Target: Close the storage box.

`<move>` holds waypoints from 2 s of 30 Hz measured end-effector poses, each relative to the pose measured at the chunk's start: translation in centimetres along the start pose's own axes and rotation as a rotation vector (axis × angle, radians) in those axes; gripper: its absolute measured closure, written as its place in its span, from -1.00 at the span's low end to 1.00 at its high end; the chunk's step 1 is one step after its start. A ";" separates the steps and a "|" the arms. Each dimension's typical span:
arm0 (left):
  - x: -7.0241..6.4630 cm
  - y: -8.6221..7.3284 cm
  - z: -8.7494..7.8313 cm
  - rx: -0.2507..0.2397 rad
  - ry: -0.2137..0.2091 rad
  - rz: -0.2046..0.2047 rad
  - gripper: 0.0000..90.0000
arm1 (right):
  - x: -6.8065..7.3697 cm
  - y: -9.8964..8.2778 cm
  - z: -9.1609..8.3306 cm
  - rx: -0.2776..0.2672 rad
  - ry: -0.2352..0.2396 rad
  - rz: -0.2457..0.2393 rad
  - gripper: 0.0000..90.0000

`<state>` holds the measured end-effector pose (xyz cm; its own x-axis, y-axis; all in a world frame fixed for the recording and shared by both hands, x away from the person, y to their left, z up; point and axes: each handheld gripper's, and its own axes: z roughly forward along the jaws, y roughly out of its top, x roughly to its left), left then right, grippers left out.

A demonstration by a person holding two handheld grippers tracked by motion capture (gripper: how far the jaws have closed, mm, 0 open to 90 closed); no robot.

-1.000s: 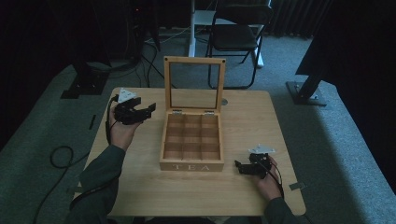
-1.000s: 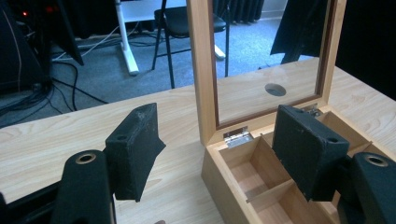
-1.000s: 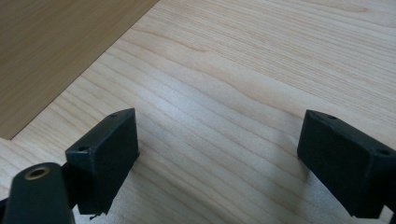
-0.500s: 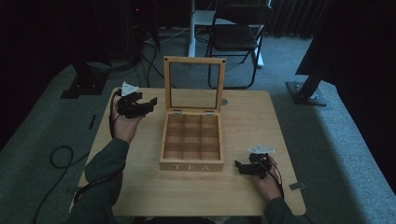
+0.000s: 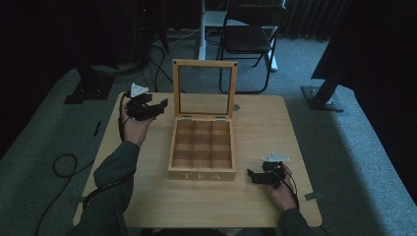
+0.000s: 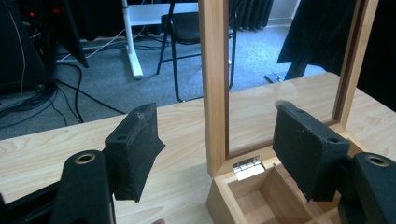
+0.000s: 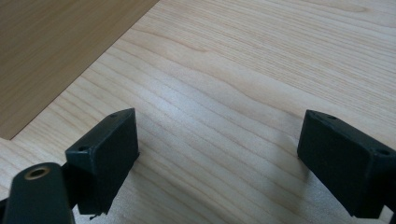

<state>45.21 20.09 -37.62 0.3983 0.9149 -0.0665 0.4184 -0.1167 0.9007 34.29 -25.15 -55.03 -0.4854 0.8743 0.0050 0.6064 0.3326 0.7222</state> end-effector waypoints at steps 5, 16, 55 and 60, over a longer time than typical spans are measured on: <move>0.1 0.5 0.6 0.001 0.008 -0.010 -0.30 | 0.0 0.0 0.0 0.000 0.000 0.000 -0.73; 0.0 1.1 2.3 0.020 0.015 -0.010 -0.30 | 0.0 0.0 0.0 0.000 0.000 0.000 -0.73; 0.1 2.5 8.5 0.052 0.007 -0.062 -0.34 | 0.2 -0.1 -0.1 0.000 0.005 -0.006 -0.73; 0.1 2.5 9.0 0.056 -0.008 -0.077 -0.34 | 0.2 -0.1 -0.1 0.001 0.006 -0.005 -0.73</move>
<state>53.69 16.42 -39.20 0.3694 0.9190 -0.1376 0.4925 -0.0680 0.8677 34.07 -25.01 -55.03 -0.4923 0.8704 0.0061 0.6046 0.3369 0.7218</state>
